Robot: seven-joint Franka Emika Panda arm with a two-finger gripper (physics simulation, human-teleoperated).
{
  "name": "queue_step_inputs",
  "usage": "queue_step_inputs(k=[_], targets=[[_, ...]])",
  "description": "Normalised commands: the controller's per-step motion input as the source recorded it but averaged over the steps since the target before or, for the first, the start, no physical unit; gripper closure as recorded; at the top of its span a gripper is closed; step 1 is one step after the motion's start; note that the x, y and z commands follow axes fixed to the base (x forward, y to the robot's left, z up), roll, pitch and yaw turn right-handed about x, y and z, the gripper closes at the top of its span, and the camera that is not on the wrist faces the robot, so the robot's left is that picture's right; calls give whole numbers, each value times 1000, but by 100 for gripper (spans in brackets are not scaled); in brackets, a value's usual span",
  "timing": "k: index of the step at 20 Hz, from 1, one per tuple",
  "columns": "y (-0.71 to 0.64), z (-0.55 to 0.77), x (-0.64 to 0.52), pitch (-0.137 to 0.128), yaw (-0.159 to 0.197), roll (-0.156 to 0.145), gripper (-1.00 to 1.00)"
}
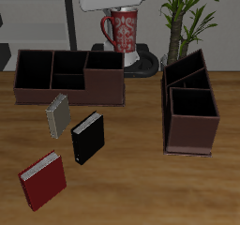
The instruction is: Place the red mug into the back desk caddy's right compartment and place the black book into the left desk caddy's right compartment
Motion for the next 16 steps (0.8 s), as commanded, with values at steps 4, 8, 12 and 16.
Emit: queue_step_inputs(k=[4,8,12,16], targets=[[-253,-216,-404,-7,34,22,100],[-165,-80,-265,-11,19,10,100],[-116,-18,-237,-14,15,11,100],[-192,-82,-134,8,18,20,100]])
